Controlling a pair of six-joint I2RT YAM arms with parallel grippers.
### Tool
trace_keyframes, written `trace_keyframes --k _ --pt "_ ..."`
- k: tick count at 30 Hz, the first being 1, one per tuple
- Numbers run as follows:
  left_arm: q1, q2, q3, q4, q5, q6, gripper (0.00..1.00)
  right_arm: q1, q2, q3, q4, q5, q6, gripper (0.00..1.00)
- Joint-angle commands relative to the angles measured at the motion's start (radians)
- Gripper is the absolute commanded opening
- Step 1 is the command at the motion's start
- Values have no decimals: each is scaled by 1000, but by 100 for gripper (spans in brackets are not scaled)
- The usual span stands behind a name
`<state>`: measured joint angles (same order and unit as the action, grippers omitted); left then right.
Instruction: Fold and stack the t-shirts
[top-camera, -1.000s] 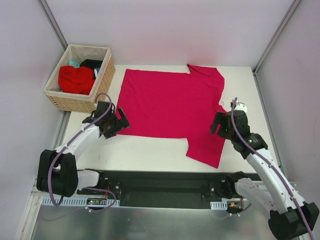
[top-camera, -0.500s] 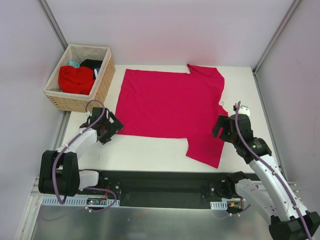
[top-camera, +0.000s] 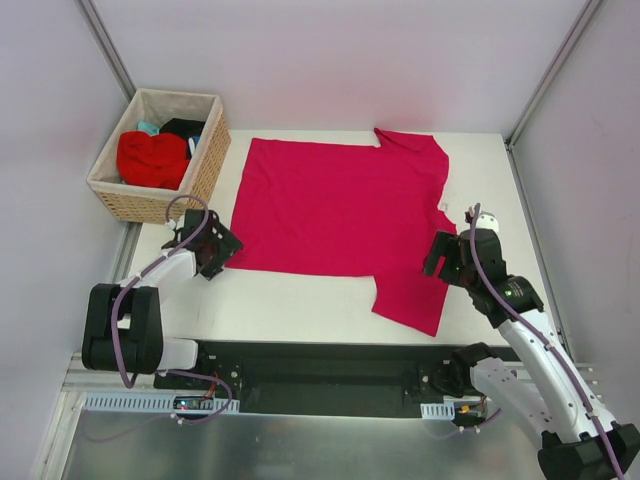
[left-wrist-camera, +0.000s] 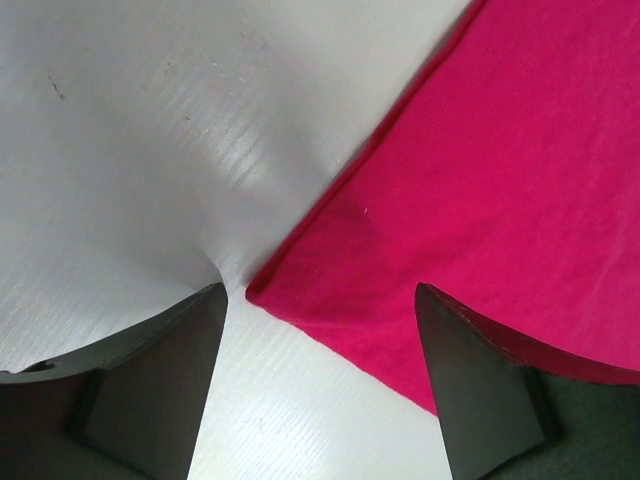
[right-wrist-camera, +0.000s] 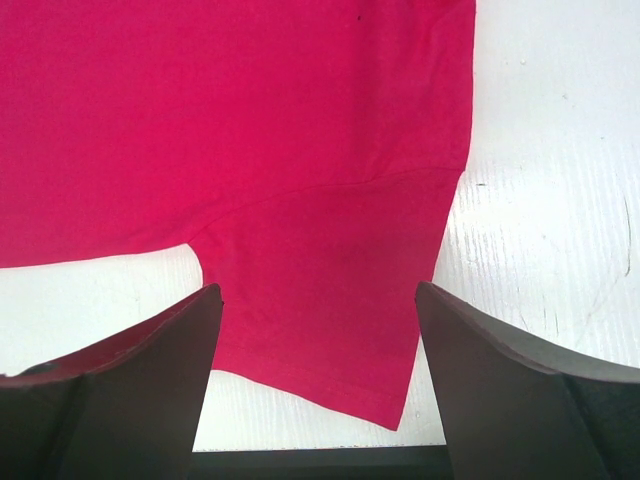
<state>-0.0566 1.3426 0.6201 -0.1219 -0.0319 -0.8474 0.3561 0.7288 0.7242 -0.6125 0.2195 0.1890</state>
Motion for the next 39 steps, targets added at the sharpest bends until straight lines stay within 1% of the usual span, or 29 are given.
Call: trace_keyframes --k 1,2,5,6,8,9,11,18,22,23,24,25,26,27,31,33,39 --pt "26 18 -29 -22 -39 -32 74 7 -12 4 -15 -9 -10 82" --pt "31 12 -34 -21 -34 -32 68 7 -9 4 -15 -8 -10 82" --pt "40 6 -52 -22 -37 -38 59 9 -3 7 -10 -12 -10 82" --pt "41 6 -59 -21 -40 -39 53 7 0 9 -9 -14 -8 82" --pt "50 10 -69 -15 -39 -38 47 11 3 9 -9 -14 -5 82" --pt "51 12 -77 -10 -39 -38 43 11 4 7 -9 -16 -3 82" --pt "51 16 -85 -2 -34 -39 40 14 3 7 -12 -14 -2 82" --pt "51 33 -108 28 -13 -47 33 21 -2 0 -23 -8 1 82" --pt "51 41 -117 42 3 -58 27 24 1 -2 -24 -5 7 82" --pt "51 43 -118 42 3 -58 21 26 4 -2 -23 -2 9 82" --pt "51 41 -120 41 1 -58 19 27 9 -3 -21 -3 9 82" --pt "51 36 -122 41 0 -58 15 29 14 -3 -23 -2 12 82" --pt "51 33 -123 41 0 -58 6 30 20 -5 -21 0 13 82" --pt "51 33 -125 41 -2 -58 0 35 23 -8 -23 3 15 82" --pt "51 29 -131 41 6 -65 0 40 41 -31 -42 32 46 81" --pt "51 27 -132 41 9 -64 0 41 25 -54 -46 53 82 81" --pt "51 24 -131 42 13 -65 0 40 -66 -158 -39 -2 191 82"
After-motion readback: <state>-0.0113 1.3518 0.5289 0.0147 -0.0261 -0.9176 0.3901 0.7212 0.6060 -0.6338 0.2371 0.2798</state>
